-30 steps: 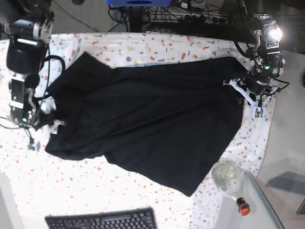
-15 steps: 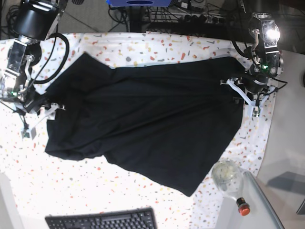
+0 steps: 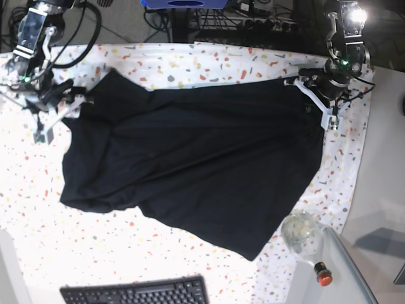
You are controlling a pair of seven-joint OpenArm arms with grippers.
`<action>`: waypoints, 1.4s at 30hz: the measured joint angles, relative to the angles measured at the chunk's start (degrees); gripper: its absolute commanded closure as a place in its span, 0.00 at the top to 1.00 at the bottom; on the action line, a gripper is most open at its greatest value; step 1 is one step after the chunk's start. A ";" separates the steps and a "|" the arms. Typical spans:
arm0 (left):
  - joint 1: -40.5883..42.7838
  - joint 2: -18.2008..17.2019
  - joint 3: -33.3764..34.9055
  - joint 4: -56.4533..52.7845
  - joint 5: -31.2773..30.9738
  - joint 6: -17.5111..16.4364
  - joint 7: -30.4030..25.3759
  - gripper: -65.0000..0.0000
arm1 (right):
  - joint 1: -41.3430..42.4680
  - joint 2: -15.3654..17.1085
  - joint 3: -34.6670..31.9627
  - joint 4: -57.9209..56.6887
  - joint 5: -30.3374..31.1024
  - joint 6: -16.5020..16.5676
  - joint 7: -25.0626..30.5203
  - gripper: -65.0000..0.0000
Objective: Layout the t-shirt on the table in an organized manner, then fold the t-shirt properly
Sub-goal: 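Hold the shirt edge with both grippers and stretch it taut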
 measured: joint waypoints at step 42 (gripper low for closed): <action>4.31 -0.55 -7.80 5.81 -19.41 -5.44 0.39 0.71 | -12.94 -2.84 -0.83 15.61 9.20 -7.78 0.61 0.00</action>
